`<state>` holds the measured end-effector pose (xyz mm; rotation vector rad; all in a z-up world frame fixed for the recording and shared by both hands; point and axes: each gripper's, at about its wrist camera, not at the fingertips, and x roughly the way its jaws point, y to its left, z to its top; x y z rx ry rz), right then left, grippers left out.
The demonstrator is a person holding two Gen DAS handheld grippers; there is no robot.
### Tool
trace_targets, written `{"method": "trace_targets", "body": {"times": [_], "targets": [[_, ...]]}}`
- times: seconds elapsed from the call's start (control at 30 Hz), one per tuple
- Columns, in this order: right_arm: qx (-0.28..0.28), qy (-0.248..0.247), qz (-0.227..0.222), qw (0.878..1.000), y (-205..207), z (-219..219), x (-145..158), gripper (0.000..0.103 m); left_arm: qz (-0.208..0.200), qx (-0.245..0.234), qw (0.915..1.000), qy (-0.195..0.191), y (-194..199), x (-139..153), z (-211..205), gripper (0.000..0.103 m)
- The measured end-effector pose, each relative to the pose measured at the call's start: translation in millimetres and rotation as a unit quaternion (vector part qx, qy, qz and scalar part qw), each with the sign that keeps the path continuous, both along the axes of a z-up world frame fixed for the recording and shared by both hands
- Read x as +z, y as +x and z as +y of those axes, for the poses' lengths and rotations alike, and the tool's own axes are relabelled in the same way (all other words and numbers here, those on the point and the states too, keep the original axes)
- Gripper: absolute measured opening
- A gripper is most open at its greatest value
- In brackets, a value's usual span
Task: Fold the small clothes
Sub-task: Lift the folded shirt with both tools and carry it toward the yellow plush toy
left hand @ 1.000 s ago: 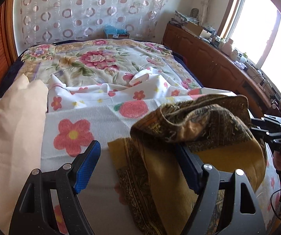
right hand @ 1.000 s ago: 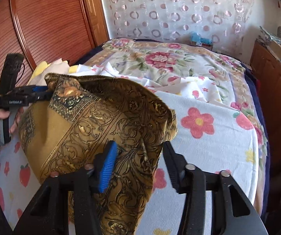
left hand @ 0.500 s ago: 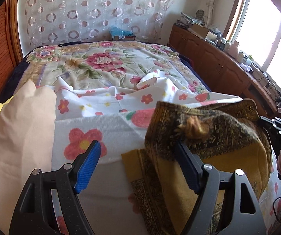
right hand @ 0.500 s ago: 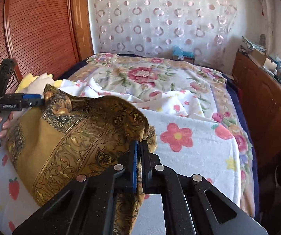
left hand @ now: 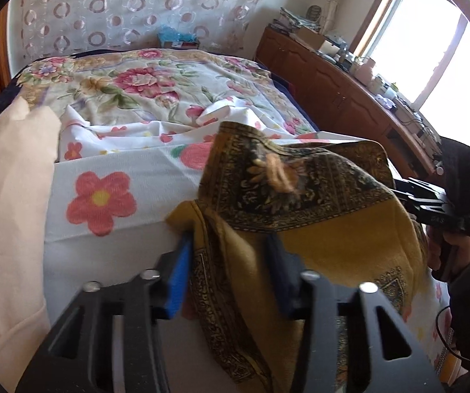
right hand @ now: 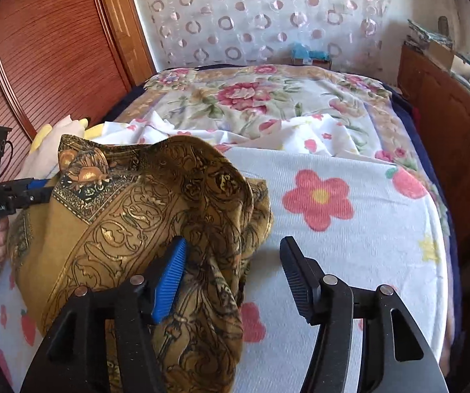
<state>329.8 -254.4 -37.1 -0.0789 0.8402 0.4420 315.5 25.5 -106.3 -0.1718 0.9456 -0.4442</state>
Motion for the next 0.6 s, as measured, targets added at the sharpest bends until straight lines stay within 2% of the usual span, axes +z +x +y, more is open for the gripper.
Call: {"method": "trace_targets", "body": {"times": [0.03, 0.07, 0.1, 0.13, 0.17, 0.2, 0.23, 0.3, 0.4, 0.6], "targets": [[0.009, 0.008, 0.004, 1.0, 2.8, 0.5, -0.1, 0.06, 0.003, -0.001, 1.0, -0.004, 0.0, 0.1, -0.5, 0.023], [0.022, 0.016, 0.007, 1.0, 5.0, 1.8, -0.6, 0.059, 0.0, 0.0, 1.0, -0.001, -1.6, 1.9, -0.6, 0.019], [0.034, 0.021, 0.009, 0.999, 5.8, 4.0, -0.7, 0.049, -0.006, -0.004, 1.0, 0.0, -3.5, 4.0, -1.9, 0.011], [0.048, 0.025, 0.013, 0.998, 6.3, 6.7, -1.2, 0.037, -0.013, -0.005, 0.9999, 0.0, -6.6, 7.4, -2.5, 0.009], [0.06, 0.026, 0.016, 0.998, 6.5, 7.2, -2.3, 0.03, -0.028, -0.003, 0.9996, 0.002, -12.3, 13.5, -3.5, 0.009], [0.07, 0.028, 0.019, 0.997, 5.9, 7.1, -2.2, 0.017, -0.042, -0.002, 0.9991, 0.002, -18.1, 19.3, -3.9, 0.008], [0.074, 0.025, 0.013, 0.997, 4.2, 6.6, 0.2, 0.012, -0.051, 0.001, 0.9987, -0.001, -22.0, 24.3, -2.0, 0.008], [0.078, 0.023, -0.007, 0.997, -0.5, 5.9, 9.0, 0.01, -0.076, 0.01, 0.9969, -0.015, -36.5, 39.8, 4.3, 0.007], [0.079, 0.04, -0.062, 0.994, -15.5, 5.7, 36.4, 0.009, -0.113, 0.024, 0.9928, -0.03, -61.1, 62.2, 14.7, 0.007], [0.115, 0.048, -0.145, 0.982, -31.1, 38.7, 93.1, 0.009, -0.183, 0.084, 0.9785, -0.045, -104.1, 99.8, 57.7, 0.007]]}}
